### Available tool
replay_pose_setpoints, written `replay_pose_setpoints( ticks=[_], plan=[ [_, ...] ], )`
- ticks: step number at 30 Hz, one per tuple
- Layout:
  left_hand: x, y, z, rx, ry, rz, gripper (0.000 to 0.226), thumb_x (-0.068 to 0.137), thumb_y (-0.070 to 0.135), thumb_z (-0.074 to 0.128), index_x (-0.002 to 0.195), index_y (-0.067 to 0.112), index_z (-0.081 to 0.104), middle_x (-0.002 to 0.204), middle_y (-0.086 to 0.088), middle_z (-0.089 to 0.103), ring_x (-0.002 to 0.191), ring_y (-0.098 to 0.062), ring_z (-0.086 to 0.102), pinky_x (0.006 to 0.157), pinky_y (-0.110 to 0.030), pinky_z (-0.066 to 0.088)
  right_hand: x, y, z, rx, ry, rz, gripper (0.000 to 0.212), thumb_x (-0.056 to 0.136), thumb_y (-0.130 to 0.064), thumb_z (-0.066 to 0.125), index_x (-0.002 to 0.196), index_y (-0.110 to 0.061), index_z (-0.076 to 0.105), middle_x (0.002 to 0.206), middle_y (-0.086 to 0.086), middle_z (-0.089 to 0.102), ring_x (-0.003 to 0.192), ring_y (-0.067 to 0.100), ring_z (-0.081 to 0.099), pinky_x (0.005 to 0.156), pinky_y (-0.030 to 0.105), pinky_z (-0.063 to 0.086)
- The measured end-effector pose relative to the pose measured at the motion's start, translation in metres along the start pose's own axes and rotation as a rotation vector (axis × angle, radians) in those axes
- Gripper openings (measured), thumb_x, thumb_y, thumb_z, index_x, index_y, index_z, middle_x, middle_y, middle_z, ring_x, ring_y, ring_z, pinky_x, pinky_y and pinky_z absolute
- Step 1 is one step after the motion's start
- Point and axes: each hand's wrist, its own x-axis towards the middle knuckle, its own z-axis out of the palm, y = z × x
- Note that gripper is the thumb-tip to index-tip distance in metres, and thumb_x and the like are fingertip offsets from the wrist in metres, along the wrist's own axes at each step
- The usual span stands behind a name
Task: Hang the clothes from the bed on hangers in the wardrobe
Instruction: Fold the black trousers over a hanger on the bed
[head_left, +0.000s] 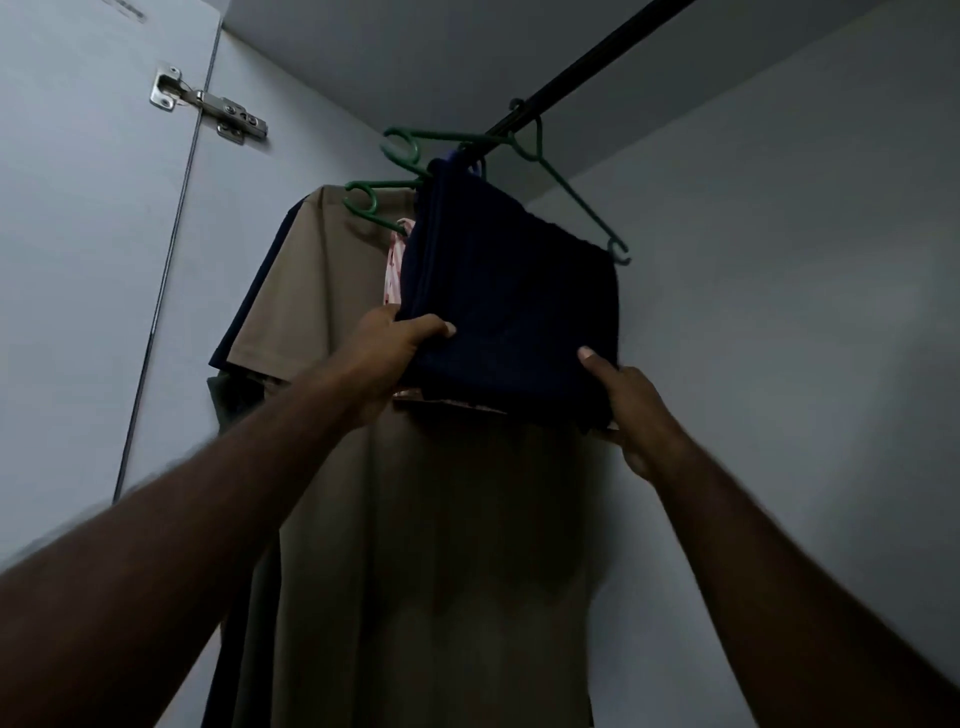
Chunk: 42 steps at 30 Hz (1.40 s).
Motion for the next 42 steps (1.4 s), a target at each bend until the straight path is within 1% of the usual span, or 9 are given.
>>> replay_pose_setpoints(
  ticks=[3,7,12,17,21,28,32,37,42],
  plan=[
    [-0.004,-0.003,0.002,-0.083,-0.006,-0.051,0.031,0.088,0.017,0.063,0.118,0.012,0.055,0.118,-0.009,0.063,0.102,-0.025,0.062,0.075,-0.036,0.056,-0.002,0.005,-0.006,0.292,-0.208,0.064,0.058,0.081,-0.052,0.069,0.131,-0.027,0.054,0.127,0.003,0.064,0.114,0.027,0.061,0.090,0.049,0.054],
    [-0.005,-0.010,0.004,-0.123,-0.043,-0.053,0.038,0.089,0.016,0.063,0.125,0.013,0.050,0.118,-0.005,0.062,0.099,-0.020,0.063,0.061,-0.026,0.055,-0.003,0.007,-0.002,0.507,-0.261,0.046,0.051,0.080,-0.033,0.071,0.128,-0.021,0.057,0.124,0.007,0.067,0.113,0.031,0.063,0.093,0.056,0.053],
    [-0.004,-0.024,0.005,-0.064,-0.027,0.028,0.057,0.085,0.018,0.069,0.136,0.011,0.044,0.128,-0.008,0.058,0.112,-0.024,0.062,0.090,-0.038,0.055,-0.004,0.023,0.007,0.587,-0.157,-0.002,0.041,0.085,-0.010,0.067,0.125,-0.011,0.058,0.122,0.010,0.067,0.110,0.028,0.065,0.089,0.044,0.057],
    [-0.024,-0.050,0.018,0.117,0.074,0.188,0.046,0.093,0.022,0.063,0.134,0.012,0.045,0.123,-0.002,0.060,0.102,-0.011,0.063,0.070,-0.014,0.054,-0.009,0.056,0.012,0.651,-0.062,0.037,0.041,0.087,-0.008,0.066,0.127,-0.009,0.057,0.117,0.010,0.068,0.106,0.026,0.067,0.078,0.034,0.060],
    [-0.019,-0.036,0.025,0.200,0.084,0.247,0.051,0.092,0.029,0.064,0.136,0.013,0.044,0.126,0.000,0.058,0.108,-0.013,0.061,0.084,-0.024,0.055,0.003,0.050,0.014,0.618,-0.050,0.013,0.035,0.090,-0.012,0.066,0.124,-0.011,0.059,0.115,0.008,0.071,0.105,0.025,0.068,0.084,0.038,0.059],
    [0.003,-0.019,0.022,0.386,0.047,0.156,0.070,0.081,0.041,0.072,0.137,0.017,0.037,0.129,-0.002,0.053,0.110,-0.023,0.059,0.089,-0.043,0.057,0.009,0.025,0.011,-0.121,0.397,-0.283,0.055,0.087,-0.032,0.073,0.133,-0.015,0.049,0.130,0.006,0.056,0.115,0.018,0.054,0.093,0.033,0.048],
    [0.017,-0.002,0.027,0.465,0.074,0.217,0.074,0.079,0.036,0.074,0.136,0.012,0.034,0.129,-0.005,0.053,0.111,-0.023,0.057,0.091,-0.037,0.053,0.011,-0.027,0.037,-0.339,0.234,-0.499,0.054,0.090,-0.037,0.068,0.137,-0.020,0.048,0.124,-0.006,0.052,0.111,0.008,0.048,0.092,0.028,0.044],
    [0.054,0.047,0.038,0.479,0.252,0.384,0.073,0.079,0.039,0.073,0.132,0.007,0.034,0.117,-0.008,0.058,0.104,-0.023,0.058,0.085,-0.027,0.047,0.049,-0.105,0.075,-0.539,0.120,-0.640,0.054,0.097,-0.036,0.057,0.146,-0.021,0.041,0.144,0.007,0.049,0.123,0.017,0.051,0.103,0.032,0.043],
    [0.106,0.093,0.028,0.430,0.436,0.567,0.042,0.092,0.038,0.057,0.114,0.002,0.053,0.108,-0.014,0.062,0.098,-0.030,0.060,0.081,-0.034,0.049,0.087,-0.158,0.088,-0.645,0.032,-0.656,0.070,0.096,-0.044,0.058,0.154,-0.023,0.025,0.156,0.009,0.034,0.137,0.026,0.041,0.110,0.041,0.039]
  ],
)
